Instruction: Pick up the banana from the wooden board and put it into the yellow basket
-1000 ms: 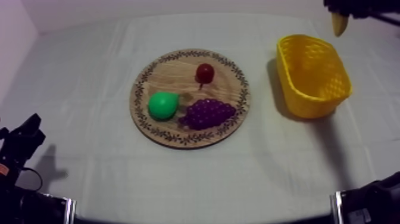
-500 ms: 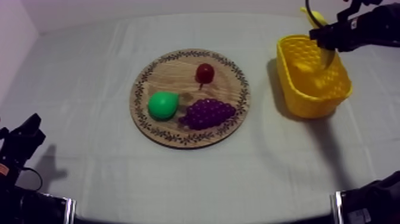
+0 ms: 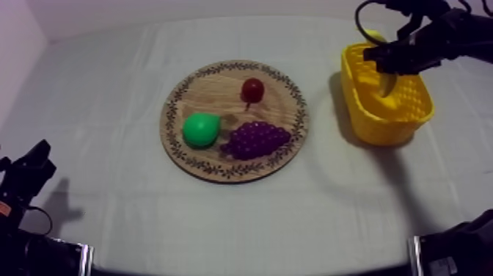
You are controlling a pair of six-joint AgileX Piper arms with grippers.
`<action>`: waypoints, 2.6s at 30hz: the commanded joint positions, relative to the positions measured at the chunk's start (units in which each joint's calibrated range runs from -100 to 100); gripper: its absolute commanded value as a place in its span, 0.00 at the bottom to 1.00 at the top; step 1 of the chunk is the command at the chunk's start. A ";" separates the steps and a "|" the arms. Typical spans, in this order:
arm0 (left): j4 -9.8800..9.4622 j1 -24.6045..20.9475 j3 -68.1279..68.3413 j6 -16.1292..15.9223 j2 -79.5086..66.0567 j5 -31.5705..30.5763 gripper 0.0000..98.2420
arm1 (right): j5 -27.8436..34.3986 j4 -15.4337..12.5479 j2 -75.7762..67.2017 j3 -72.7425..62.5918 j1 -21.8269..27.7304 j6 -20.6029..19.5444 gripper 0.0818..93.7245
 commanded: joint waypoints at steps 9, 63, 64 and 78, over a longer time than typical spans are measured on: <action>-0.02 0.00 0.03 0.00 -0.03 0.00 0.00 | -0.43 0.66 4.04 -2.18 1.50 -0.33 0.21; -0.02 0.00 0.03 0.00 -0.03 0.00 0.00 | -16.49 2.40 -31.34 30.18 3.92 -0.35 0.01; -0.02 0.00 0.03 0.00 -0.03 0.00 0.00 | -17.32 1.78 -33.97 32.75 4.02 0.55 0.01; -0.02 0.00 0.03 0.00 -0.03 0.00 0.00 | -12.11 -13.95 -68.85 56.29 0.93 16.80 0.01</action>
